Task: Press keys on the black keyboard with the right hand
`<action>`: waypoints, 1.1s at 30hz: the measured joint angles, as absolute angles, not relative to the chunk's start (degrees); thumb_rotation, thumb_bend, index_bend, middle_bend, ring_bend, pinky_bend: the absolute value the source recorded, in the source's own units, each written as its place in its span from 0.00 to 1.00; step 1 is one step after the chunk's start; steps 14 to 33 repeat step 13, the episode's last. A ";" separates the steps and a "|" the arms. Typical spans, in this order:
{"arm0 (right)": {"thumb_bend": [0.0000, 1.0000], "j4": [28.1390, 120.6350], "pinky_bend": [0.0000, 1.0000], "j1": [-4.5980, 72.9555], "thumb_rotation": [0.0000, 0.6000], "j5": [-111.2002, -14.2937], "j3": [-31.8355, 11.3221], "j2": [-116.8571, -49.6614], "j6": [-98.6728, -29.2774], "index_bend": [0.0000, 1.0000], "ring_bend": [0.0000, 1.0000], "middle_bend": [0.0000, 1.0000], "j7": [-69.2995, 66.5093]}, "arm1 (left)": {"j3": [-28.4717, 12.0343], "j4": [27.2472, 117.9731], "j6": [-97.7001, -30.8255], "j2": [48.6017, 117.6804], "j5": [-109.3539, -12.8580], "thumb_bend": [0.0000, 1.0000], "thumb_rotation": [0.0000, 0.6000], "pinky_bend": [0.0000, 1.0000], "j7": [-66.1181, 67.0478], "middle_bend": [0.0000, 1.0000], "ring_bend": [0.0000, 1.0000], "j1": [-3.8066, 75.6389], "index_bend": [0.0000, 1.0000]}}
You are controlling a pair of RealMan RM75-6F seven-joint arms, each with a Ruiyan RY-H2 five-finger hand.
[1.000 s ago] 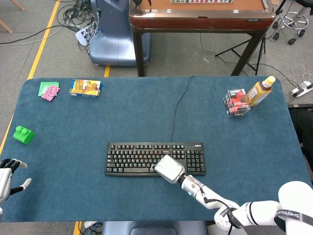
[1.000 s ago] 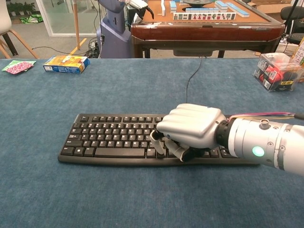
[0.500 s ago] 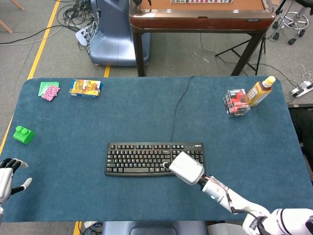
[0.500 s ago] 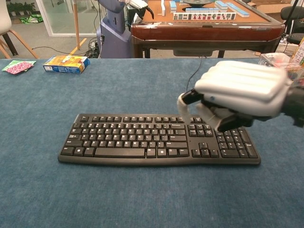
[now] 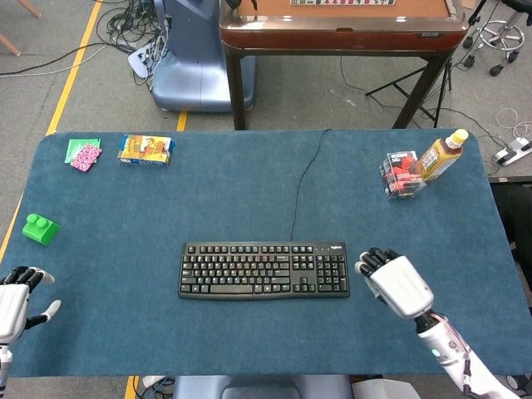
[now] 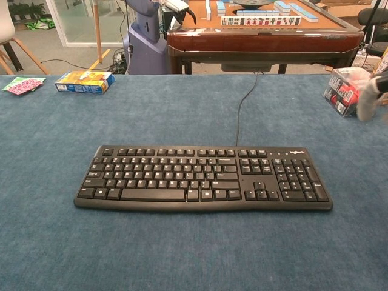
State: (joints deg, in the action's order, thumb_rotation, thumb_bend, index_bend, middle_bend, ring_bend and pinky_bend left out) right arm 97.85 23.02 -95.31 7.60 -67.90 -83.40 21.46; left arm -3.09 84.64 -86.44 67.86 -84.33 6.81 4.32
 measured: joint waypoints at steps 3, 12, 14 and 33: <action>0.60 97.61 0.56 20.11 1.00 -93.68 7.03 -67.59 -86.11 0.49 0.32 0.41 21.37 | -2.96 84.47 -87.84 68.09 -85.68 0.17 1.00 0.45 7.08 0.39 0.27 4.14 0.46; 0.60 93.97 0.56 13.51 1.00 -91.87 6.14 -67.37 -91.54 0.49 0.32 0.41 13.45 | -2.12 85.47 -90.42 68.11 -88.67 0.17 1.00 0.45 8.01 0.39 0.27 3.46 0.46; 0.60 93.60 0.56 13.11 1.00 -91.84 6.07 -67.27 -91.69 0.49 0.32 0.41 12.61 | -2.06 85.51 -90.42 68.10 -88.75 0.17 1.00 0.45 8.15 0.39 0.27 3.44 0.46; 0.60 93.60 0.56 13.11 1.00 -91.84 6.07 -67.27 -91.69 0.49 0.32 0.41 12.61 | -2.06 85.51 -90.42 68.10 -88.75 0.17 1.00 0.45 8.15 0.39 0.27 3.44 0.46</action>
